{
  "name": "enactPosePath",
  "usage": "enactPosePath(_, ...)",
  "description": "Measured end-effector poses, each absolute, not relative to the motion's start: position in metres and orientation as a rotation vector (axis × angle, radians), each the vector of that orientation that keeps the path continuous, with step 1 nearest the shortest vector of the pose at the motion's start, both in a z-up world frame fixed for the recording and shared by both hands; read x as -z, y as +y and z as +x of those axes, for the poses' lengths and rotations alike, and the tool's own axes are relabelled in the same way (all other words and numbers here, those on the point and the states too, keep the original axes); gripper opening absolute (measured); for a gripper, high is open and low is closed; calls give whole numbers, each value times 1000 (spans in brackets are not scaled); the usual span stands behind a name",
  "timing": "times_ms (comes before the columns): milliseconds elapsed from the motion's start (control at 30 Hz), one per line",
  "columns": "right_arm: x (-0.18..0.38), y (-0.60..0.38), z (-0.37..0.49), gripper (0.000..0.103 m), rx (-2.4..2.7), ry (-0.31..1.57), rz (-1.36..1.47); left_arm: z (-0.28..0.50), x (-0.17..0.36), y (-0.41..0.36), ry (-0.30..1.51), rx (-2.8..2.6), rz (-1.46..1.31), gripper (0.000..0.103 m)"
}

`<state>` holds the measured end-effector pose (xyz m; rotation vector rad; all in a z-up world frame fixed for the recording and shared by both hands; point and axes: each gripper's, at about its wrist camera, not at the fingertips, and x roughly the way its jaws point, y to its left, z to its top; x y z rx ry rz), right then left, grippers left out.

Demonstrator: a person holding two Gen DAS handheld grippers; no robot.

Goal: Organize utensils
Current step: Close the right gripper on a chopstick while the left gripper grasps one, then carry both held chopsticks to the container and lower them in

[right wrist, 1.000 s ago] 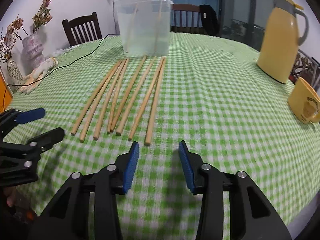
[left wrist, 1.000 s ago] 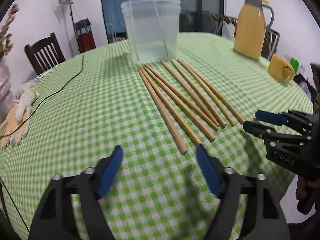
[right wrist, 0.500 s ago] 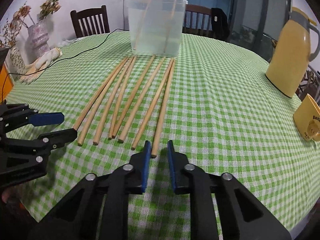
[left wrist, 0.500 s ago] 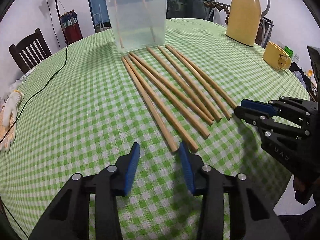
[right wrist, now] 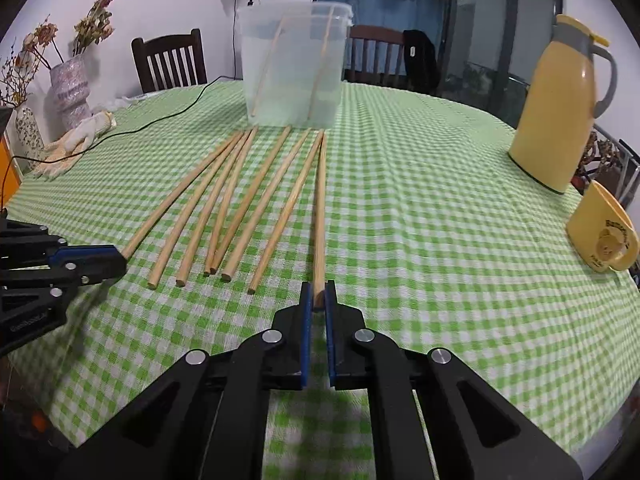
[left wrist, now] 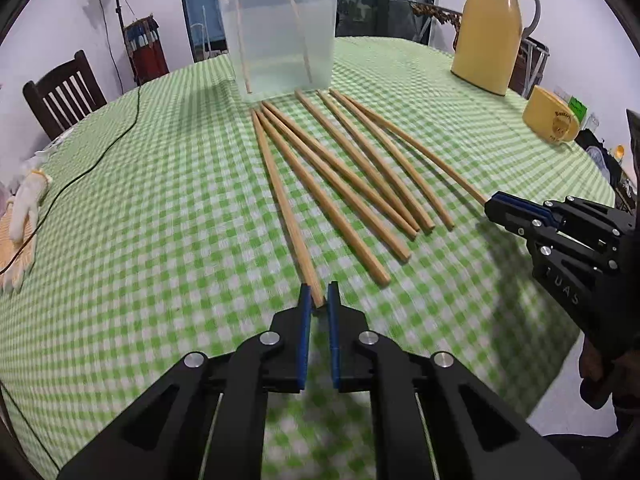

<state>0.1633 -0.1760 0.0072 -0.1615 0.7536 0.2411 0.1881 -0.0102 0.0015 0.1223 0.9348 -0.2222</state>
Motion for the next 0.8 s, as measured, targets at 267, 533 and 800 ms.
enactPosePath(267,-34,-184,142,6,-239,675,-174,157,-46,12,835,209,75,4)
enactPosePath(533,-77,-193,122,6,-241,557,-182,132,-93,32,740,212,67,4)
enactPosePath(800,-114,-212,107,6,-303,526,-118,113,-136,39,672,247,118,4)
